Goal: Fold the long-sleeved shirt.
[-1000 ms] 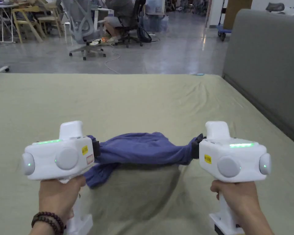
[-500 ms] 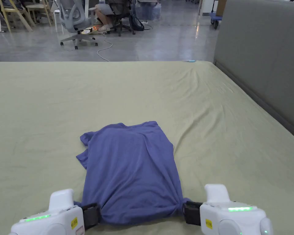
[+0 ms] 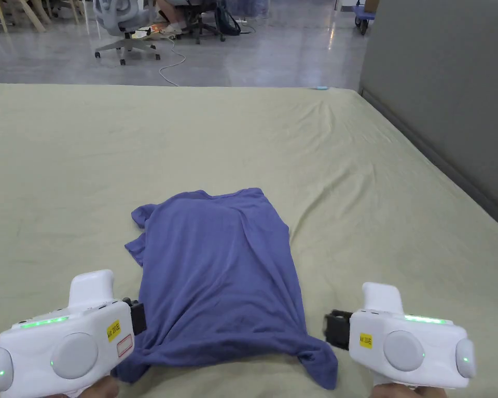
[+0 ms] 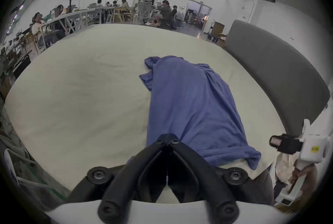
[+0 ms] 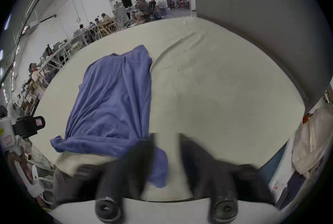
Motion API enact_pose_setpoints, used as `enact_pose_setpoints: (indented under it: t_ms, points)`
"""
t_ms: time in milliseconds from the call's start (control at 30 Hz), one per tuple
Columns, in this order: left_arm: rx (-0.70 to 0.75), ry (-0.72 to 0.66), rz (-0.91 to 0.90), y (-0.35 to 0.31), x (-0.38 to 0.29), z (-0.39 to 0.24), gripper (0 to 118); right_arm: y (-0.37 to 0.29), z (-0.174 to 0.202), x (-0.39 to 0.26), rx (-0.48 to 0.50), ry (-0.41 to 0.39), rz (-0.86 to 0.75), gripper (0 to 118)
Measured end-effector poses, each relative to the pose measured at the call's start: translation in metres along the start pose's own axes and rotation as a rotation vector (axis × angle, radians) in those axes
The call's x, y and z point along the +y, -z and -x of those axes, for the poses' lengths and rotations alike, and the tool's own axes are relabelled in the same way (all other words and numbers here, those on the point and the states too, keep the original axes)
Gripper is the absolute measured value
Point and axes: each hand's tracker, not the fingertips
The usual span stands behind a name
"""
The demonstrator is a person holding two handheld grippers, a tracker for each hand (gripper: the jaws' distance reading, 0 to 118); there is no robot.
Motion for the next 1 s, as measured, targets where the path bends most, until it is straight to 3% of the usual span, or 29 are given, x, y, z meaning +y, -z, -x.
enact_pose_setpoints:
  t_ms: [33,267,367,433,467,500,700,733,800,833,1000]
  points:
    - [0.002,0.003,0.004,0.003,0.001,0.0,0,0.0,-0.001,-0.004,0.013,-0.015,0.044,97]
    - [-0.005,0.015,0.013,0.019,0.009,0.001,0,0.031,0.015,-0.017,-0.013,-0.056,0.116,84]
    - [-0.015,0.027,0.005,0.018,0.014,-0.012,0,0.044,0.017,-0.019,-0.019,-0.071,0.13,54]
    - [-0.027,0.038,0.011,0.025,0.02,-0.02,0,0.037,0.017,-0.017,-0.021,-0.115,0.118,46]
    - [-0.034,0.048,0.016,0.029,0.025,-0.026,0,0.035,0.016,-0.015,0.001,-0.118,0.112,33]
    - [-0.049,0.062,0.024,0.03,0.036,-0.032,0,0.033,0.014,-0.011,0.053,-0.092,0.093,3]
    - [-0.176,0.175,-0.02,0.077,0.123,-0.098,3,0.015,0.013,0.01,0.051,-0.086,0.002,3]
    - [-0.186,0.205,-0.028,0.091,0.138,-0.112,26,0.013,0.013,0.015,0.05,-0.087,-0.016,3]
    - [-0.195,0.255,0.048,0.139,0.175,-0.142,100,0.013,0.014,0.028,0.044,-0.096,-0.039,3]
    - [-0.209,0.293,0.07,0.166,0.191,-0.158,104,0.013,0.014,0.032,0.04,-0.103,-0.047,3]
    - [-0.163,0.339,0.203,0.297,0.237,-0.214,104,0.029,0.014,0.051,0.082,-0.092,-0.031,3]
